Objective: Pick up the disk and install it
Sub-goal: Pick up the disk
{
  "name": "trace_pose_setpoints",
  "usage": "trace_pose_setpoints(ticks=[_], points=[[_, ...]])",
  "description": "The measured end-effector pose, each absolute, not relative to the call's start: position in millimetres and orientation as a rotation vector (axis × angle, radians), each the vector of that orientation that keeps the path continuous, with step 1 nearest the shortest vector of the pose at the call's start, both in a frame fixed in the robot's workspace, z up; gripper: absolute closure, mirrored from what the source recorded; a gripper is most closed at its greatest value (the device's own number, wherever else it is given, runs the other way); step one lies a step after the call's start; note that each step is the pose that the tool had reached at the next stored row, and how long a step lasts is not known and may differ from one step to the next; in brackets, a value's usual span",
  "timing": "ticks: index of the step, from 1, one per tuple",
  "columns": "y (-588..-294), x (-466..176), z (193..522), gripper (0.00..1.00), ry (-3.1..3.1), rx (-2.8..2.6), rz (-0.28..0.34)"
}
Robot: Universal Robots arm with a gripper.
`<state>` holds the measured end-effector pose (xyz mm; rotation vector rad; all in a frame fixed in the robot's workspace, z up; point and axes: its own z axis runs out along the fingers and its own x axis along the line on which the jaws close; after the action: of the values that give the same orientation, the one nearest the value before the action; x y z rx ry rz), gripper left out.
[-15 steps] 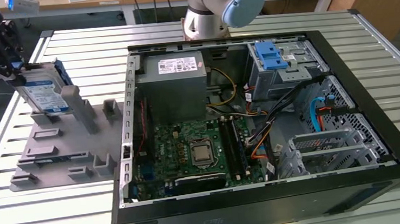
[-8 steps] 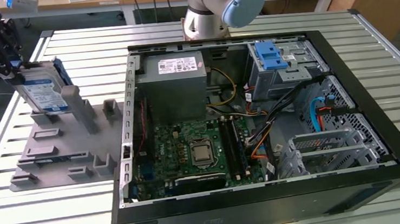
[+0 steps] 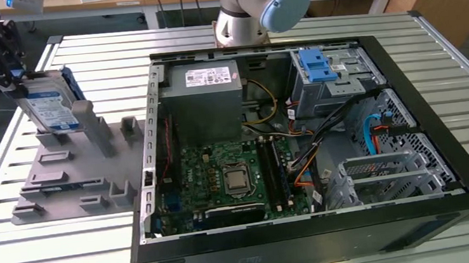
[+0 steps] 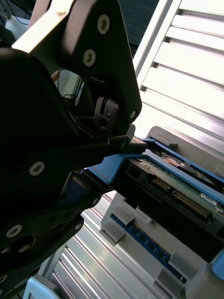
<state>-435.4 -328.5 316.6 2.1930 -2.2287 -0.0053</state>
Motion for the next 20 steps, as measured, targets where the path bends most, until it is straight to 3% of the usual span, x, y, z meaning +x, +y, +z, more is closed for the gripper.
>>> trace_pose_setpoints(ticks=[20], points=[[-328.5, -435.4, 324.9, 0.64, -2.229, 2.193, -0.005]])
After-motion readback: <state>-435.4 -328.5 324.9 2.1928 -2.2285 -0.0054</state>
